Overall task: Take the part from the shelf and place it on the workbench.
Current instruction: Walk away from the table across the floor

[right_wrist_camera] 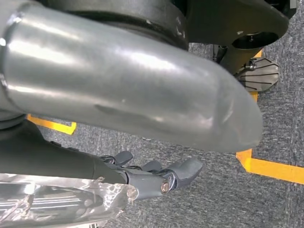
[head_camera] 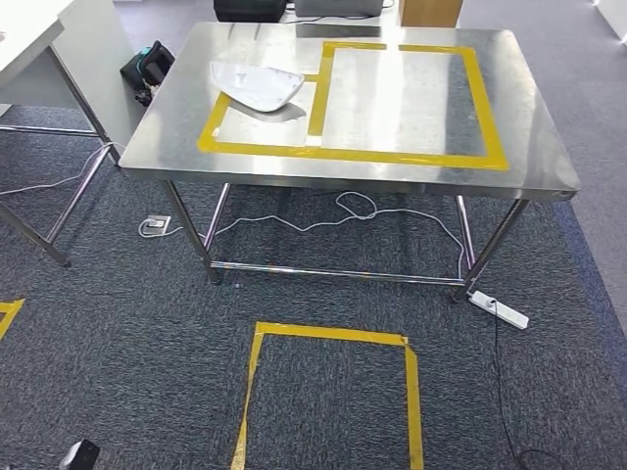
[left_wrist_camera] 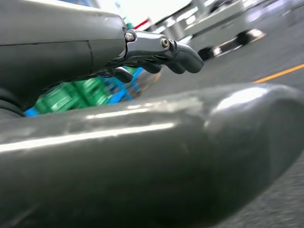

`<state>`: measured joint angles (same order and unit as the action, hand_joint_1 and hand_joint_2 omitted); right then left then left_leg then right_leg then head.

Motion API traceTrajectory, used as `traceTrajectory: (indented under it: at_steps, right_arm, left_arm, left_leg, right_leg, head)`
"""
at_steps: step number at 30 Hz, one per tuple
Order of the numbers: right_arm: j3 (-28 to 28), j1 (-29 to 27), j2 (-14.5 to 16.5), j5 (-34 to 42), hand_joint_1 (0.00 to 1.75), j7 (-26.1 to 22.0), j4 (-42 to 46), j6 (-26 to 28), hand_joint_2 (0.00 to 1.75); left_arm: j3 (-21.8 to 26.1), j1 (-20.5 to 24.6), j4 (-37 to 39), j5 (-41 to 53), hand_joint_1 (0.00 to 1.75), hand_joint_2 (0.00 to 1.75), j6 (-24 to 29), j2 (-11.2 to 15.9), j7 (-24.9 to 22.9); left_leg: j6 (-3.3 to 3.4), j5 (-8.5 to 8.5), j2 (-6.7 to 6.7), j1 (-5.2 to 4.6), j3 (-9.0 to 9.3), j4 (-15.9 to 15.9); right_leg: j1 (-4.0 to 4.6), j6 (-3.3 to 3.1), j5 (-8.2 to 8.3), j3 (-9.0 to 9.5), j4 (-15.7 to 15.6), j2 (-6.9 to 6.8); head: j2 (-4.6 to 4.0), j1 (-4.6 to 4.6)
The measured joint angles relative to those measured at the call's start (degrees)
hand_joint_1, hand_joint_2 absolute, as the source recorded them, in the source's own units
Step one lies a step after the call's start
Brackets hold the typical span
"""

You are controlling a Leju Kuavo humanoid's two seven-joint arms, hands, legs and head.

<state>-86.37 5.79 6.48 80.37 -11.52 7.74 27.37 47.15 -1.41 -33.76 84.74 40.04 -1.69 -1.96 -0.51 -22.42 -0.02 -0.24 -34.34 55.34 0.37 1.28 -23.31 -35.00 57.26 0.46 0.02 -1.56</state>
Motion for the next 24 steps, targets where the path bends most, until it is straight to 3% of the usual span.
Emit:
traceTrajectory:
  at_steps: [4,8,10,13,14,15,16,18,20,22,24]
  right_arm:
    - [0.0,0.0,0.0,0.0,0.00,0.1,0.0,0.4,0.00]
    - [0.1,-0.1,0.4,0.1,0.00,-0.1,-0.2,1.6,0.00]
    - [0.1,-0.2,0.5,0.1,0.00,-0.1,-0.2,1.8,0.00]
    - [0.1,-0.2,0.5,0.1,0.00,0.0,-0.3,2.2,0.00]
    - [0.1,-0.3,0.5,0.1,0.00,0.1,-0.4,2.3,0.00]
    - [0.1,-0.3,0.5,0.1,0.00,0.1,-0.5,2.4,0.00]
    - [0.1,-0.3,0.5,0.1,0.00,0.1,-0.5,2.5,0.00]
    - [0.1,-0.2,0.5,0.1,0.00,0.1,-0.6,2.5,0.00]
    - [0.2,-0.2,0.6,0.1,0.00,0.2,-0.7,2.5,0.00]
    - [0.2,-0.3,0.6,0.1,0.00,0.2,-0.8,2.5,0.00]
    - [0.2,-0.3,0.6,0.1,0.00,0.2,-0.8,2.6,0.00]
  left_arm:
    - [3.3,-0.3,-0.4,0.0,0.00,0.00,0.0,-1.4,-0.7]
    - [4.0,-0.5,-0.2,0.0,0.00,0.00,0.0,-2.9,-2.2]
    - [3.9,-0.6,0.1,0.0,0.00,0.00,0.0,-3.6,-3.4]
    - [3.9,-0.6,1.2,0.0,0.00,0.00,0.1,-4.5,-4.3]
    - [3.9,-0.6,1.8,-0.1,0.00,0.00,0.1,-4.7,-4.5]
    - [3.9,-0.5,2.4,-0.1,0.00,0.00,0.1,-5.0,-4.5]
    - [3.9,-0.5,2.9,0.0,0.00,0.00,0.1,-5.3,-4.6]
    - [3.9,-0.4,3.5,0.0,0.00,0.00,0.1,-5.7,-4.8]
    - [4.0,-0.2,4.0,0.0,0.00,0.00,0.1,-5.8,-5.5]
    - [4.0,0.0,4.7,0.0,0.00,0.00,0.1,-6.0,-6.3]
    - [4.0,-0.2,5.3,0.0,0.00,0.00,0.1,-6.0,-6.9]
  left_leg:
    - [0.04,0.04,-0.01,-0.02,-0.05,0.0]
    - [1.58,0.40,-0.21,-0.09,0.24,-0.8]
    - [1.86,1.36,-0.51,0.34,0.77,-2.1]
    - [1.50,2.01,-1.29,0.75,0.34,-2.4]
    - [1.25,2.18,-1.65,0.91,0.01,-2.3]
    - [0.94,2.38,-2.10,1.13,-0.38,-2.1]
    - [0.55,2.57,-2.65,1.42,-0.81,-1.8]
    - [-0.41,2.77,-3.81,1.79,-1.72,-0.8]
    - [-1.23,2.63,-4.78,1.67,-2.26,0.2]
    - [-1.51,2.67,-5.63,1.63,-2.33,0.3]
    - [-1.60,2.03,-5.11,1.74,-2.74,1.1]
  right_leg:
    - [-0.04,0.10,0.09,0.04,0.0,-0.02]
    - [-0.27,1.14,0.36,0.27,-0.5,-0.42]
    - [-0.18,1.50,-2.07,-0.67,2.1,-0.44]
    - [-0.55,2.15,-9.07,-4.17,12.6,-0.41]
    - [-0.67,2.38,-10.10,-4.47,14.5,-0.41]
    - [-0.82,2.64,-10.02,-3.63,14.3,-0.39]
    - [-1.05,2.96,-9.08,-1.62,11.8,-0.21]
    - [-1.65,3.74,-7.14,3.57,4.1,1.95]
    - [-1.94,3.02,-6.77,5.99,0.8,3.79]
    - [-1.77,1.31,-6.85,5.99,1.3,2.98]
    - [-1.59,0.30,-6.61,5.88,1.5,1.61]
  head:
    - [0.00,-0.01]
    - [0.00,-0.04]
    - [0.00,0.17]
    - [0.00,0.44]
    - [0.00,0.44]
    - [0.00,0.44]
    - [0.00,0.44]
    - [0.01,0.56]
    - [0.01,0.44]
    - [0.00,0.00]
    - [0.00,-0.29]
